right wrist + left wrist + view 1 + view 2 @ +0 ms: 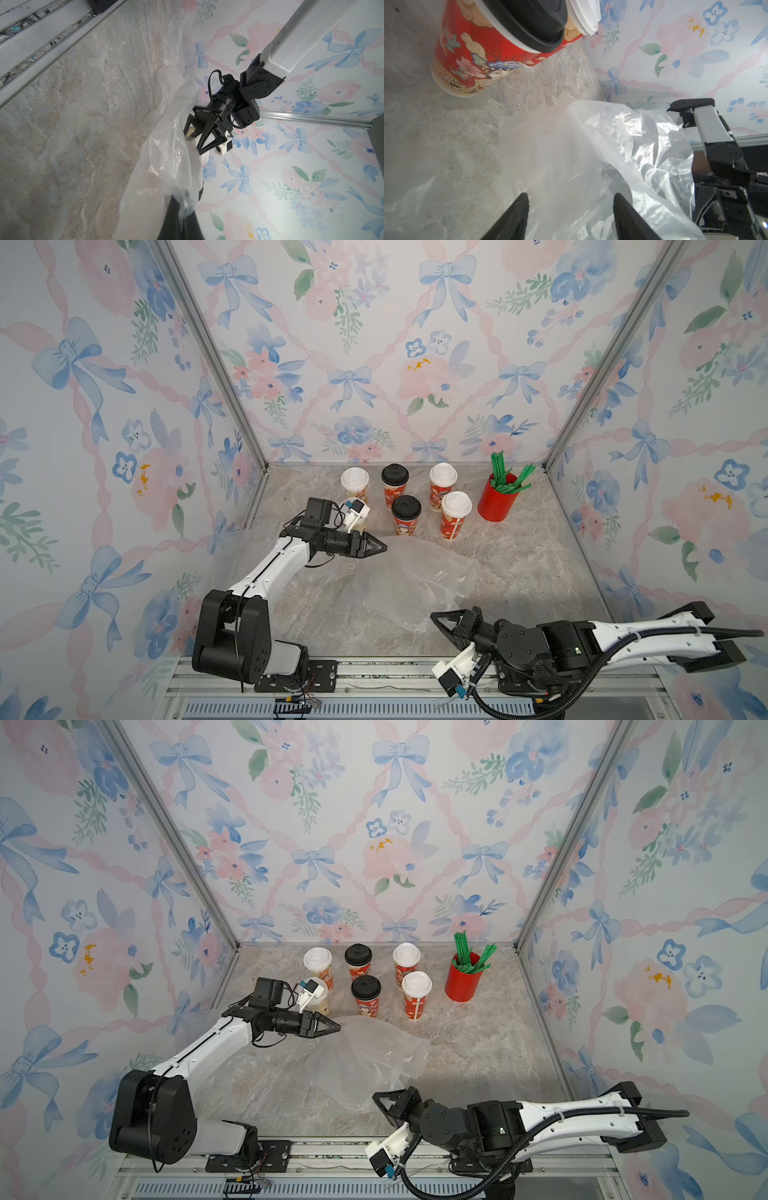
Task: Pack milk tea into plastic carrier bags
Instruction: Adjust the plastic carrier bag at the center of the board.
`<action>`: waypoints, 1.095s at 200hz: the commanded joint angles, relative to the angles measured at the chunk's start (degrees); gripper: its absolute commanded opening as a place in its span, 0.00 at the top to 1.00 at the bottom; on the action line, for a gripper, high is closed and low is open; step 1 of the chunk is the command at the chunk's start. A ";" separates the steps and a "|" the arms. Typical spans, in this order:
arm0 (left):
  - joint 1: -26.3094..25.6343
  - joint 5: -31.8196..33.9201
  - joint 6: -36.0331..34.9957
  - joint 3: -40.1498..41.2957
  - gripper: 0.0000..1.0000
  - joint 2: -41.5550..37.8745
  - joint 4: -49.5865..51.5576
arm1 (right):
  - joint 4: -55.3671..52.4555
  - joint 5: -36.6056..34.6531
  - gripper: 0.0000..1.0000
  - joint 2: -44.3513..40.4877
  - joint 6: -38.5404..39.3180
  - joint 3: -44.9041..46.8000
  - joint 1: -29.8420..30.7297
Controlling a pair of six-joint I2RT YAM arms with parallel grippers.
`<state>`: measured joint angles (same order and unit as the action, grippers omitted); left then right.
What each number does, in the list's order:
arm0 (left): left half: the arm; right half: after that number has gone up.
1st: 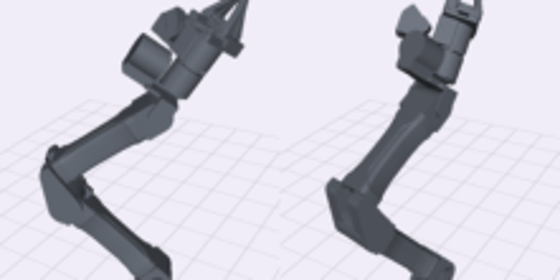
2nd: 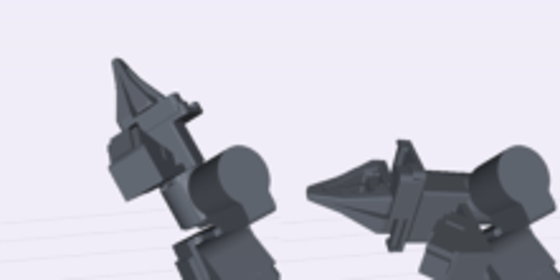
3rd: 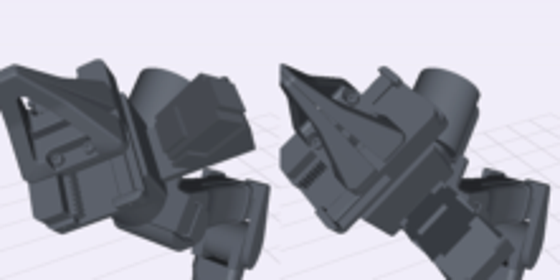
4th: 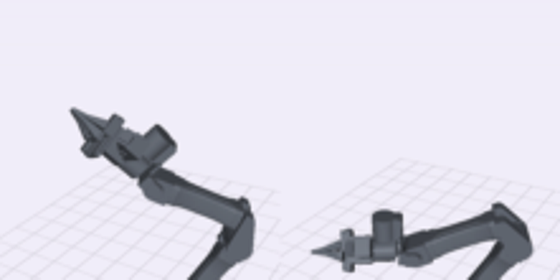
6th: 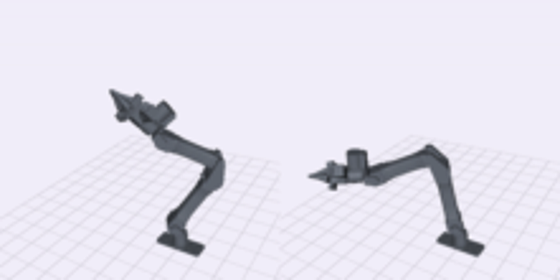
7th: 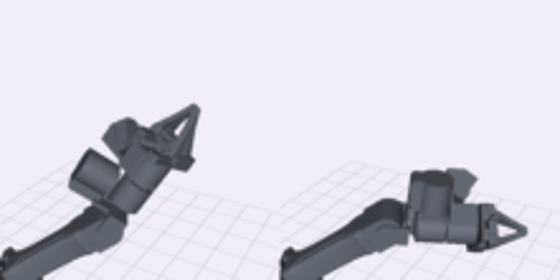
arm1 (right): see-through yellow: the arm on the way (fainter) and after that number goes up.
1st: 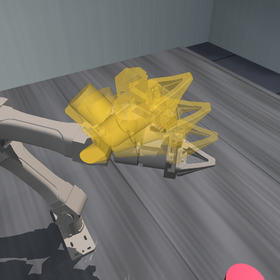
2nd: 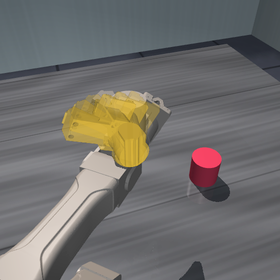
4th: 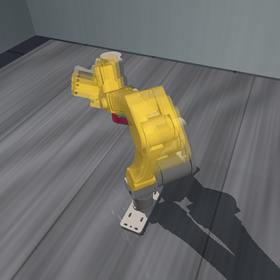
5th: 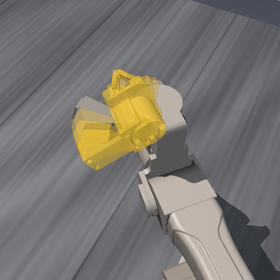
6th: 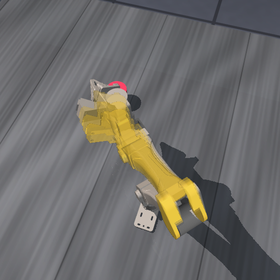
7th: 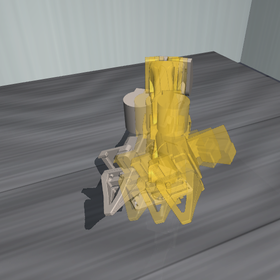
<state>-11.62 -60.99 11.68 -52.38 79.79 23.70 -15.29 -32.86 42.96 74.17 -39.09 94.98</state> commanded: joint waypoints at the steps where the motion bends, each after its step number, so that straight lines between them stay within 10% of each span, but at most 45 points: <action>1: -0.25 -4.64 -2.07 -1.62 0.60 -1.18 -0.02 | 1.59 -2.39 1.00 -0.08 -0.82 -0.77 0.48; 20: -0.21 -4.01 -1.82 -2.24 0.81 -2.50 -0.06 | -0.07 -2.47 0.98 -0.31 -3.38 -0.58 -0.03; 38: -0.11 -3.46 -1.05 -3.12 1.00 -3.46 -0.10 | -2.10 -2.53 0.71 -0.83 -6.97 -0.24 -0.67; 65: -0.23 2.72 2.06 -4.62 1.00 -5.30 -0.07 | -3.69 -1.61 0.38 -2.99 -16.05 -0.40 -2.09; 162: -6.35 14.42 7.78 -10.17 1.00 -11.49 -0.18 | -1.64 11.00 0.23 -0.59 -73.56 -6.57 -20.22; 219: -7.97 19.81 8.54 -13.37 1.00 -11.61 -0.23 | -5.14 33.82 0.09 -0.33 -78.06 -6.28 -25.02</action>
<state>-19.38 -44.77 19.38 -63.42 68.77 23.81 -17.82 -14.87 43.94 -0.95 -45.39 71.16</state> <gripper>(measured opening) 0.047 0.895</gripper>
